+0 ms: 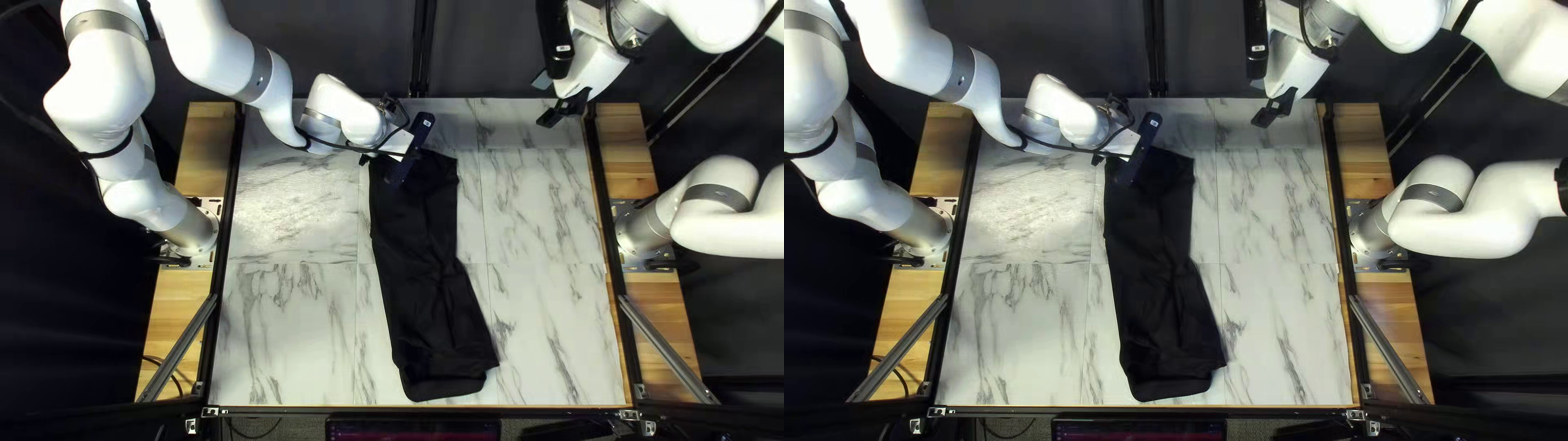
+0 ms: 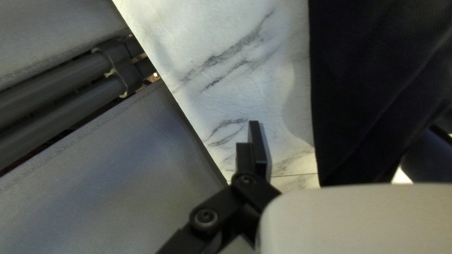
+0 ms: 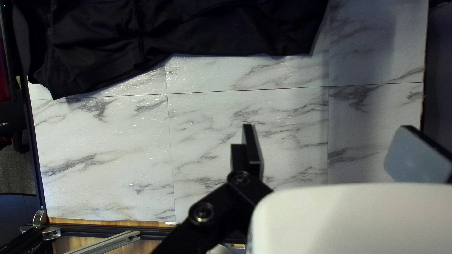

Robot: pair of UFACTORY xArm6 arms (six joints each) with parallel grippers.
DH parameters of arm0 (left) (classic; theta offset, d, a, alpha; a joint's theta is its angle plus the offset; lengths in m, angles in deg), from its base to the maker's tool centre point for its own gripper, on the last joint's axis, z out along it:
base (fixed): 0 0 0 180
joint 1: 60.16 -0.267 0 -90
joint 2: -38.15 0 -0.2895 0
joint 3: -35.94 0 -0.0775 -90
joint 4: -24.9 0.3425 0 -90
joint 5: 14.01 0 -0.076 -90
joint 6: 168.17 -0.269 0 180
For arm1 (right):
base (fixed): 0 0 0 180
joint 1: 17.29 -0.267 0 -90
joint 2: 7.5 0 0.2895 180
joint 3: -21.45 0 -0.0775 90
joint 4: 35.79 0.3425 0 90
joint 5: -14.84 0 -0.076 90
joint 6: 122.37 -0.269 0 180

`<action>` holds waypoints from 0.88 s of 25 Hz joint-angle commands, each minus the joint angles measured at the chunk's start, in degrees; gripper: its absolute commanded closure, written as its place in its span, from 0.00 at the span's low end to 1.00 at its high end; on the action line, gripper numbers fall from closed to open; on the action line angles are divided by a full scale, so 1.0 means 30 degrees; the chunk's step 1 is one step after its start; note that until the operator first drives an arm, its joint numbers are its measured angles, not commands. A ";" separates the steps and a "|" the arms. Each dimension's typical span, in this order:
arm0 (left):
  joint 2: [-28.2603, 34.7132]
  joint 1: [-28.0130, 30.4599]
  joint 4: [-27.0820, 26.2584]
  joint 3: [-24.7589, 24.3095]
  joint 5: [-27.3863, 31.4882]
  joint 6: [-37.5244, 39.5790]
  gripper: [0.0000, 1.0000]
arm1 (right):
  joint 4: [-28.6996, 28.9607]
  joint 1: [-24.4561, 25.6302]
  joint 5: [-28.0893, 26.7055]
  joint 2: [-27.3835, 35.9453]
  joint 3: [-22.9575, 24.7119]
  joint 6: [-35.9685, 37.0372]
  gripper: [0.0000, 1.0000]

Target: Fold t-shirt

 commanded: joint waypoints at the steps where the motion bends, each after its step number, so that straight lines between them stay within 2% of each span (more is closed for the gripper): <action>1: 0.0334 -0.0018 0.0118 -0.0376 0.0097 0.0216 0.90 | 0.0000 0.0000 0.0000 0.0000 0.0000 0.0000 0.00; 2: 0.0336 -0.0050 0.0169 -0.0410 0.0086 0.0276 0.90 | 0.0000 0.0000 0.0000 0.0000 0.0000 0.0000 0.00; 3: 0.0327 -0.0097 0.0216 -0.0433 0.0066 0.0322 0.85 | 0.0000 0.0000 0.0000 0.0000 0.0000 0.0000 0.00; 5: 0.0368 -0.0164 0.0259 -0.0492 0.0055 0.0365 0.66 | 0.0000 0.0000 0.0000 0.0000 0.0000 0.0000 0.00; 6: 0.0448 -0.0209 0.0269 -0.0559 0.0061 0.0373 0.66 | 0.0000 0.0000 0.0000 0.0000 0.0000 0.0000 0.00; 8: 0.0559 -0.0225 0.0251 -0.0625 0.0106 0.0371 0.72 | 0.0000 0.0000 0.0000 0.0000 0.0000 0.0000 0.00; 9: 0.0591 -0.0210 0.0254 -0.0641 0.0132 0.0397 0.79 | 0.0000 0.0000 0.0000 0.0000 0.0000 0.0000 0.00; 10: 0.0601 -0.0201 0.0258 -0.0645 0.0144 0.0416 0.90 | 0.0000 0.0000 0.0000 0.0000 0.0000 0.0000 0.00; 17: 0.1646 0.0538 -0.0398 -0.1023 0.0538 0.0261 0.98 | 0.0000 0.0000 0.0000 0.0000 0.0000 0.0000 0.00; 22: 0.2207 0.1760 -0.1372 -0.0501 0.1567 -0.0208 0.98 | 0.0000 0.0000 0.0000 0.0000 0.0000 0.0000 0.00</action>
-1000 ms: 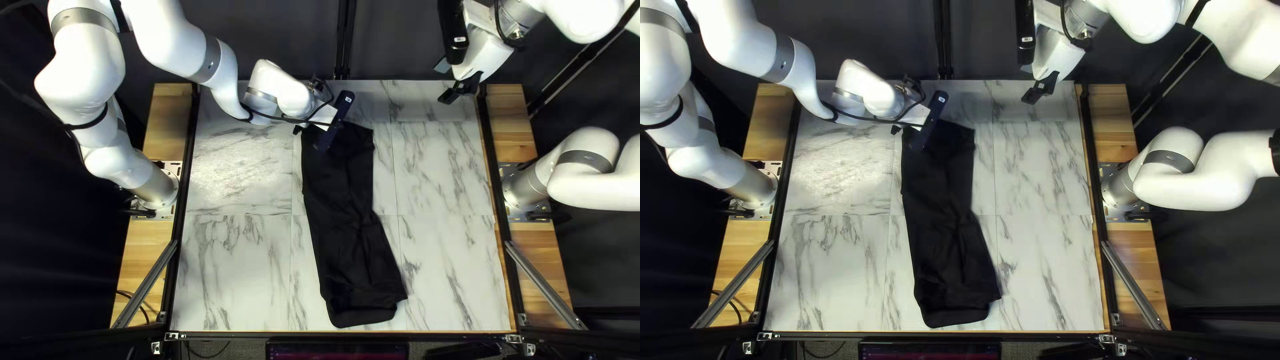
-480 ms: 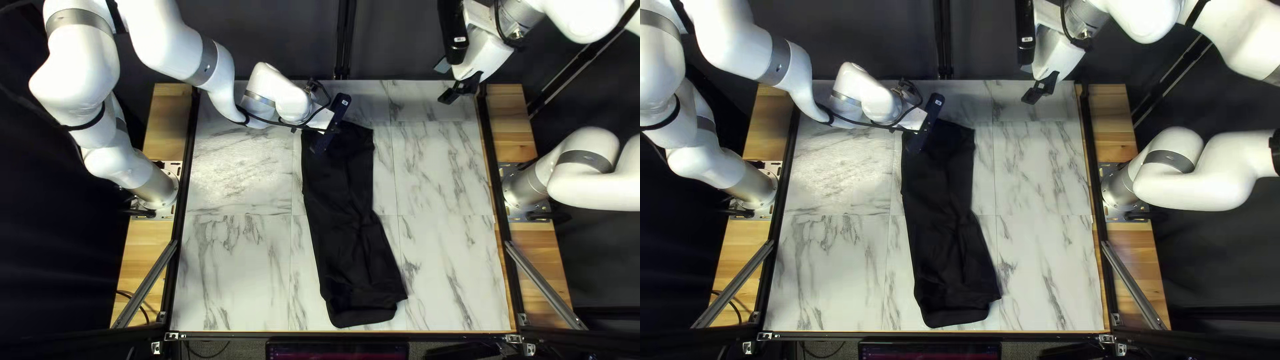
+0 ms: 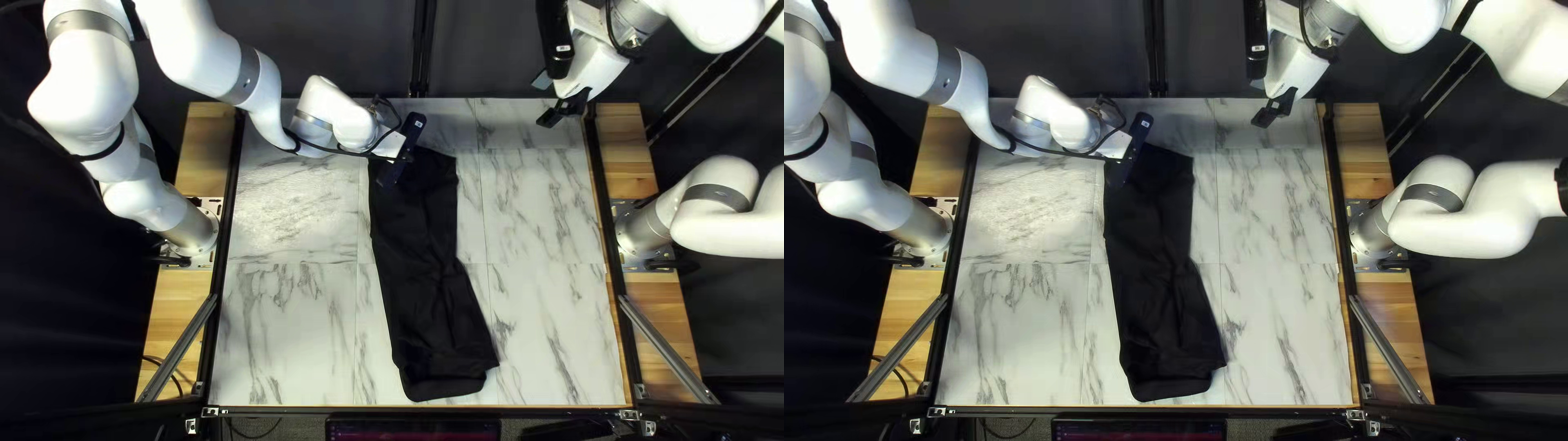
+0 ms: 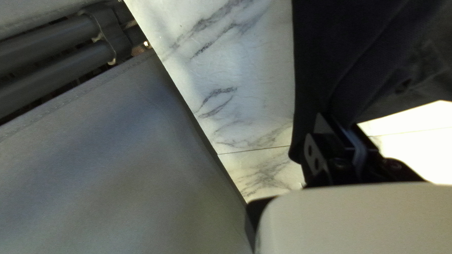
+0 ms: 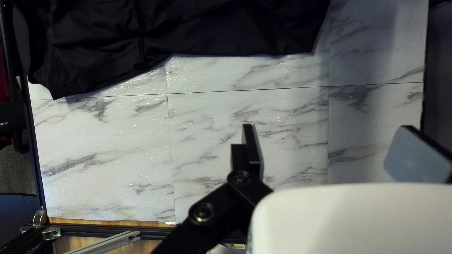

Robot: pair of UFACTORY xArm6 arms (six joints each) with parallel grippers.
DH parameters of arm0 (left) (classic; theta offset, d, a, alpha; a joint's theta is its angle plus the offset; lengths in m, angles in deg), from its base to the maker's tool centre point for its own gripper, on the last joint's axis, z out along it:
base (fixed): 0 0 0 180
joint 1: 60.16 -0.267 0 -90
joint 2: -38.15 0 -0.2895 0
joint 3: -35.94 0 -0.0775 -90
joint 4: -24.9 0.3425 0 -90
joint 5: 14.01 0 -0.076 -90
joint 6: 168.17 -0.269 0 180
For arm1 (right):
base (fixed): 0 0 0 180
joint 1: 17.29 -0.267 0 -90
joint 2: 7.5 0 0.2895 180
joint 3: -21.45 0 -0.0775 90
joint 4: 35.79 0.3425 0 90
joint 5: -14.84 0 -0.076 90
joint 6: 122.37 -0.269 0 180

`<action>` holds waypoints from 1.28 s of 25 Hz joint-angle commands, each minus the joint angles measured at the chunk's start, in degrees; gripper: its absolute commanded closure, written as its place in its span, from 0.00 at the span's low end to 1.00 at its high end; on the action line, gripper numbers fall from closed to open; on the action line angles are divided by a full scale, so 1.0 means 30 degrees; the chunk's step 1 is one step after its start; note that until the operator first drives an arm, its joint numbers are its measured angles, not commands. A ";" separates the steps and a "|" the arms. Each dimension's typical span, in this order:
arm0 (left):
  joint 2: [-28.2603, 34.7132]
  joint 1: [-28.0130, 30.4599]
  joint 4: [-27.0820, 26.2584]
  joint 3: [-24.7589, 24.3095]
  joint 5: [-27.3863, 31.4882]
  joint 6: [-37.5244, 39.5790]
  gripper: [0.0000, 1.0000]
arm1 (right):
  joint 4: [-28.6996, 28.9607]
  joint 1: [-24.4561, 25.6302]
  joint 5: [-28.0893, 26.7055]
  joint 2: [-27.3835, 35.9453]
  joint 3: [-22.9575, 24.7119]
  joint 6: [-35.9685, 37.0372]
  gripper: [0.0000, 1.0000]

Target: Fold t-shirt

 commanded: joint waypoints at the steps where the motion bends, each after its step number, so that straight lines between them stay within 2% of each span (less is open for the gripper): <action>1: 0.0352 0.0940 -0.0762 0.0528 0.0817 -0.0423 0.98 | 0.0000 0.0000 0.0000 0.0000 0.0000 0.0000 0.00; 18: 0.0395 0.3329 -0.4347 0.2587 0.2505 -0.1505 1.00 | 0.0000 0.0000 0.0000 0.0000 0.0000 0.0000 0.00; 32: 0.0345 0.5679 -0.6859 0.3415 0.3755 -0.0779 1.00 | 0.0000 0.0000 0.0000 0.0000 0.0000 0.0000 0.00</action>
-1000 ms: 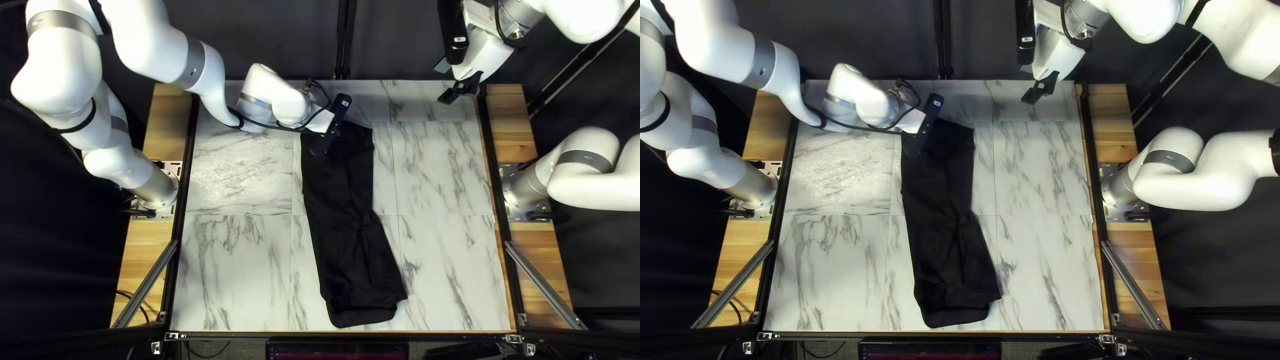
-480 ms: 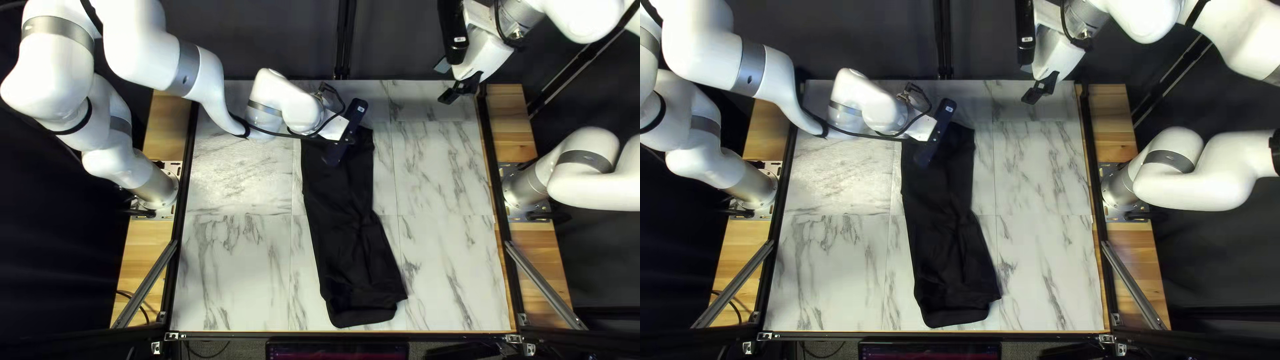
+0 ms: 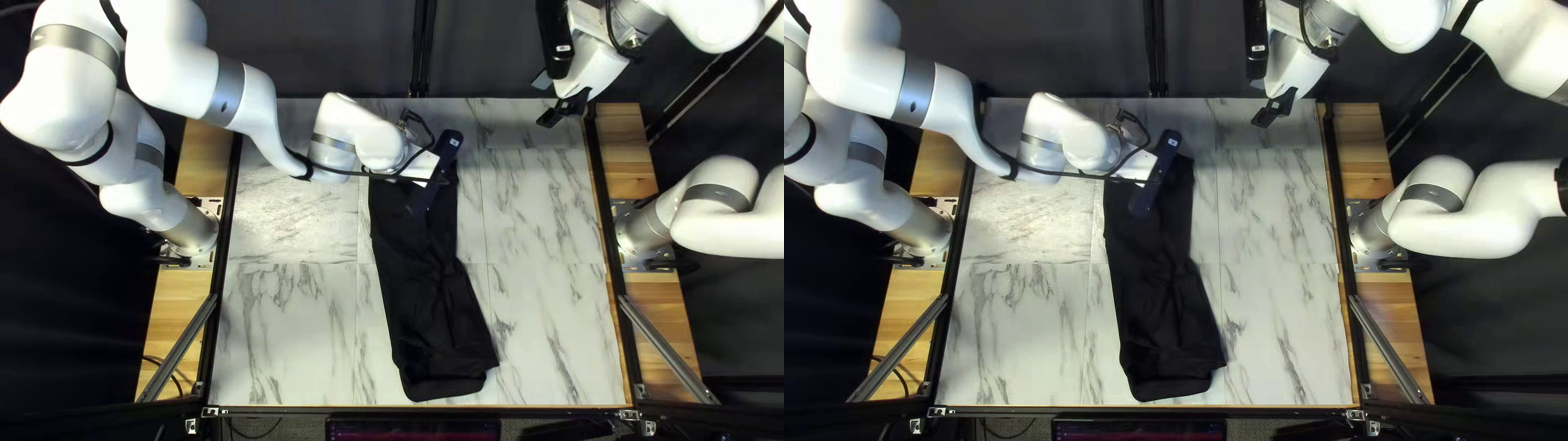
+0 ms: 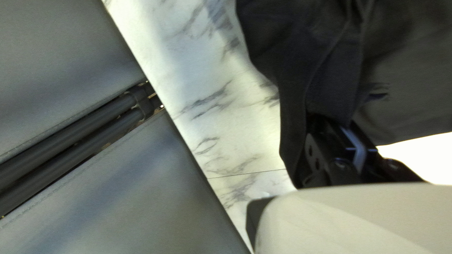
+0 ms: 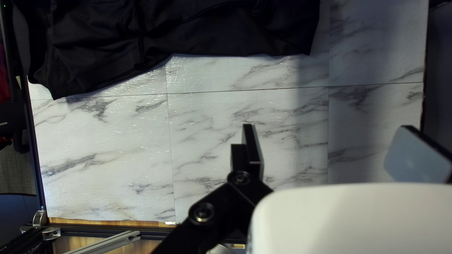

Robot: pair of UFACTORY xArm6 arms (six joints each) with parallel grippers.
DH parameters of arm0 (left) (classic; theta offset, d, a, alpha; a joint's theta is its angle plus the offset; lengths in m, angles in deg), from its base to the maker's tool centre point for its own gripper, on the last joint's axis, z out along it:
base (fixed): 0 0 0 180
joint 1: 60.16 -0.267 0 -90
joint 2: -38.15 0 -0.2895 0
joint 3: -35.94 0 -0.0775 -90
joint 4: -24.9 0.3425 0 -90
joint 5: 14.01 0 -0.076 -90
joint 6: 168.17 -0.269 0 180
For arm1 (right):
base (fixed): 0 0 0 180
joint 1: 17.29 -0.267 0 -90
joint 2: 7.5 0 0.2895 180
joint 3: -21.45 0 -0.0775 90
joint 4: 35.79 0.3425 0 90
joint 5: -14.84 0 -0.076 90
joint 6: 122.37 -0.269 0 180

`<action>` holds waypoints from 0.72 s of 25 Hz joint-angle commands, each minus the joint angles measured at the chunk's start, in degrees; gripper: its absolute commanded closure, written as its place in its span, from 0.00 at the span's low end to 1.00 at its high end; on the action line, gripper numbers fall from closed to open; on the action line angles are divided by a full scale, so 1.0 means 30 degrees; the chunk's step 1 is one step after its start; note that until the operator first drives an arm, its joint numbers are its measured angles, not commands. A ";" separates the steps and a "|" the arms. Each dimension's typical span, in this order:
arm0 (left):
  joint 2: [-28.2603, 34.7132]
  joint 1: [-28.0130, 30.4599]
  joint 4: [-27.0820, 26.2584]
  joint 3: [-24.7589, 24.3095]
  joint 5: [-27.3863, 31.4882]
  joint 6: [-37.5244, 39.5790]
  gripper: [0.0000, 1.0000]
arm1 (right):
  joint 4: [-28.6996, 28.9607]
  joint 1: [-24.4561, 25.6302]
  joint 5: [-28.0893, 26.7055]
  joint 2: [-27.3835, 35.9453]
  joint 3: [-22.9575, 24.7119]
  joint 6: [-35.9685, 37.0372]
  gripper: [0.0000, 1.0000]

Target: Fold t-shirt

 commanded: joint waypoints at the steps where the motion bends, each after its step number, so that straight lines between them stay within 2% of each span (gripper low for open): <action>1: -0.0322 0.0507 -0.0798 0.0317 0.0012 0.0185 1.00 | 0.0000 0.0000 0.0000 0.0000 0.0000 0.0000 0.00; 9: -0.0438 0.1099 -0.1695 0.0742 -0.0305 0.0060 1.00 | 0.0000 0.0000 0.0000 0.0000 0.0000 0.0000 0.00; 18: -0.0411 0.2943 -0.1177 0.0560 0.0431 0.1585 1.00 | 0.0000 0.0000 0.0000 0.0000 0.0000 0.0000 0.00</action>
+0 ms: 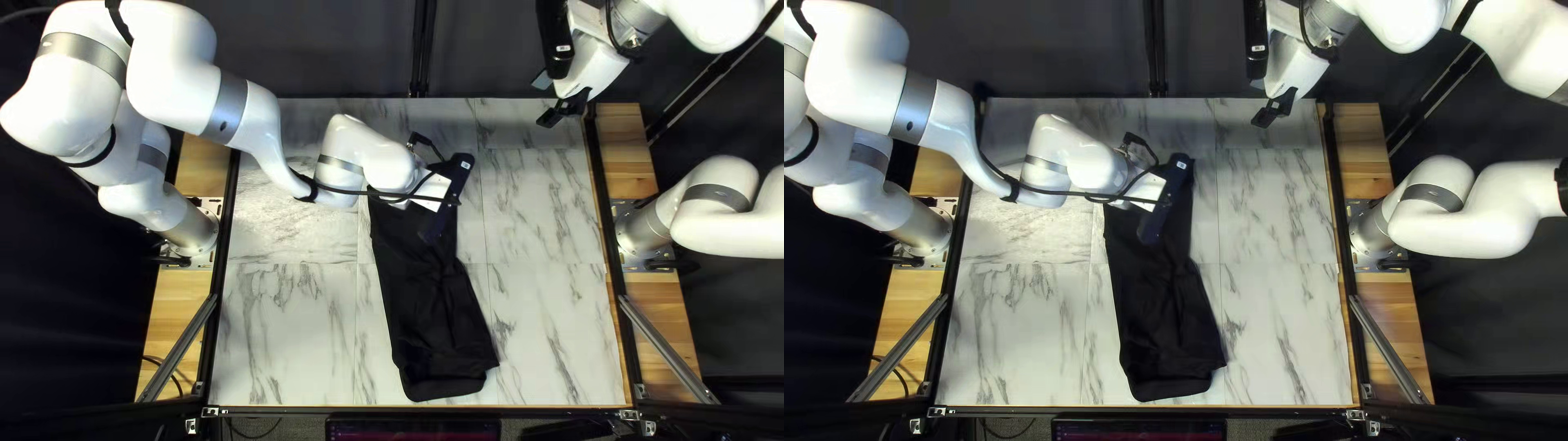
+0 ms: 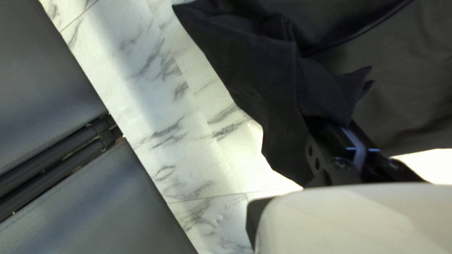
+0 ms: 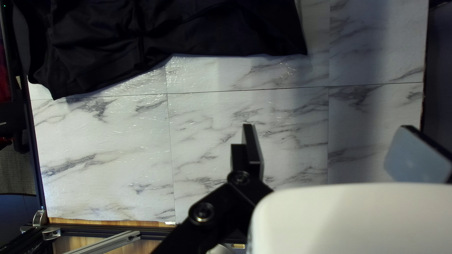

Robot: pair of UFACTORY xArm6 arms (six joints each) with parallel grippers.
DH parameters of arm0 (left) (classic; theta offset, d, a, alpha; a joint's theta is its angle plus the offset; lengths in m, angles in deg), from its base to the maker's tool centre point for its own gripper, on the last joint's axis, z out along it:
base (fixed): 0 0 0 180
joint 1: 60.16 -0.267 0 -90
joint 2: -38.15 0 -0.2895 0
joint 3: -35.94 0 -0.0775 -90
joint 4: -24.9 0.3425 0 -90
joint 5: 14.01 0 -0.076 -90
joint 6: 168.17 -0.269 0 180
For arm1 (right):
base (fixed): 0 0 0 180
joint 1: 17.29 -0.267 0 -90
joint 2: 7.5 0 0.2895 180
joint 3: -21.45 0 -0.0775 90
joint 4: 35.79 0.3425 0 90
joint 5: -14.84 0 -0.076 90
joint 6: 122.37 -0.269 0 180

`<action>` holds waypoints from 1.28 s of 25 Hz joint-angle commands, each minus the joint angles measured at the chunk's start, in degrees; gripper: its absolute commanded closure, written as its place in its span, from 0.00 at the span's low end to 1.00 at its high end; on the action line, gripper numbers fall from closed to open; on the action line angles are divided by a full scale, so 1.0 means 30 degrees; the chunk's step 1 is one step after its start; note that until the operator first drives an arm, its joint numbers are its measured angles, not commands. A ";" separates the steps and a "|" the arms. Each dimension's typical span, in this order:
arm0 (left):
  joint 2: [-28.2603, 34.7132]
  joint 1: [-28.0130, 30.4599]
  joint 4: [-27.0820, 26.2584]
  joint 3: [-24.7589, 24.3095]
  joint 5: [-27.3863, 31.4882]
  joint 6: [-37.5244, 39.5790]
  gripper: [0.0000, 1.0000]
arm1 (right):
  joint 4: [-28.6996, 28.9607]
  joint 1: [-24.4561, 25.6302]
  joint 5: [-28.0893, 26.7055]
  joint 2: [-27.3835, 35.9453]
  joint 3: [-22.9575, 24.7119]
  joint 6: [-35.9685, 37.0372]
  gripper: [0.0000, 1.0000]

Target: Fold t-shirt

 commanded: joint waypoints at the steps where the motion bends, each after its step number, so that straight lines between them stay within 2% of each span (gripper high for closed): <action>1: -0.0230 0.0779 0.0364 0.0031 0.0456 0.0727 1.00 | 0.0000 0.0000 0.0000 0.0000 0.0000 0.0000 0.00; 16: -0.2364 0.1944 0.0356 0.0495 -0.0929 0.2401 1.00 | 0.0000 0.0000 0.0000 0.0000 0.0000 0.0000 0.00; 25: -0.2754 0.2573 0.0855 0.1153 0.2102 0.3026 1.00 | 0.0000 0.0000 0.0000 0.0000 0.0000 0.0000 0.00; 28: -0.2937 0.2546 0.1041 0.1484 0.2662 0.2958 1.00 | 0.0000 0.0000 0.0000 0.0000 0.0000 0.0000 0.00; 30: -0.3119 0.2541 0.1255 0.1651 0.3021 0.2924 0.96 | 0.0000 0.0000 0.0000 0.0000 0.0000 0.0000 0.00; 32: -0.2995 0.2399 0.1467 0.1492 0.3282 0.2858 0.97 | 0.0000 0.0000 0.0000 0.0000 0.0000 0.0000 0.00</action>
